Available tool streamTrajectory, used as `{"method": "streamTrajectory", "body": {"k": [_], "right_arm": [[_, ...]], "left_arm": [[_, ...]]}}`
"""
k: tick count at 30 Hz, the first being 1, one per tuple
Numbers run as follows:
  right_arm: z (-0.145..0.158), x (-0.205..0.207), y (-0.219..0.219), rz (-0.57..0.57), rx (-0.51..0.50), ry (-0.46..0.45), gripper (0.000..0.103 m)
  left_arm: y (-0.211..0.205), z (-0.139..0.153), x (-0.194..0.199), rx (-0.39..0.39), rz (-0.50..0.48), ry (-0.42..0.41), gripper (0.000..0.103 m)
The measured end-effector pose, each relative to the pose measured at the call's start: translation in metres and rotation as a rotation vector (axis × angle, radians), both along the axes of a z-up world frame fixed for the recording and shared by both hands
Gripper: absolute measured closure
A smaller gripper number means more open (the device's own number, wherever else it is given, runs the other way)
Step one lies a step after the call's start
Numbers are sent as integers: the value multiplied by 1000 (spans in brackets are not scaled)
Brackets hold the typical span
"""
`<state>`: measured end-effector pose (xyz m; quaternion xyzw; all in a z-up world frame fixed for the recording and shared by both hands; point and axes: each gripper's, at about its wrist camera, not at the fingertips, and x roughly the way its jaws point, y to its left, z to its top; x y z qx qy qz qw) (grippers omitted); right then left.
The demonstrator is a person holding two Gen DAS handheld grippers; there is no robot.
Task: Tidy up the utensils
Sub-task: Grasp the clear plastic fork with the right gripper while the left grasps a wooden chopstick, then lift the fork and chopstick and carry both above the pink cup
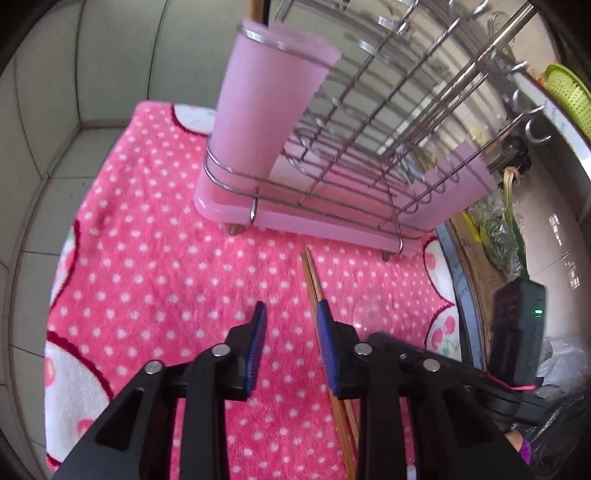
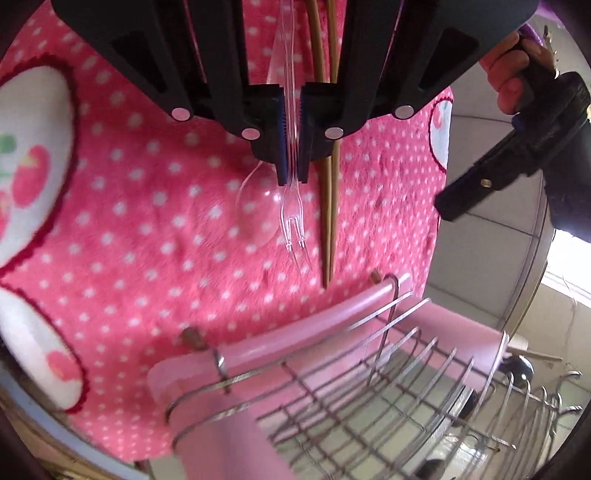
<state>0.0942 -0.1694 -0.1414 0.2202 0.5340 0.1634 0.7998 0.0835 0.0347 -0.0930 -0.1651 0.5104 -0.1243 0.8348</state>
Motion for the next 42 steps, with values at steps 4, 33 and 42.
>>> {"method": "streamTrajectory", "body": {"k": [4, 33, 42], "right_arm": [[3, -4, -18, -46, -13, -11, 97], [0, -15, -57, -76, 51, -19, 97], [6, -14, -66, -99, 57, -41, 97]], "left_arm": [[-19, -20, 17, 56, -57, 101, 86], [-96, -46, 87, 326, -139, 221, 87], [-111, -49, 83, 374, -162, 225, 88]]}}
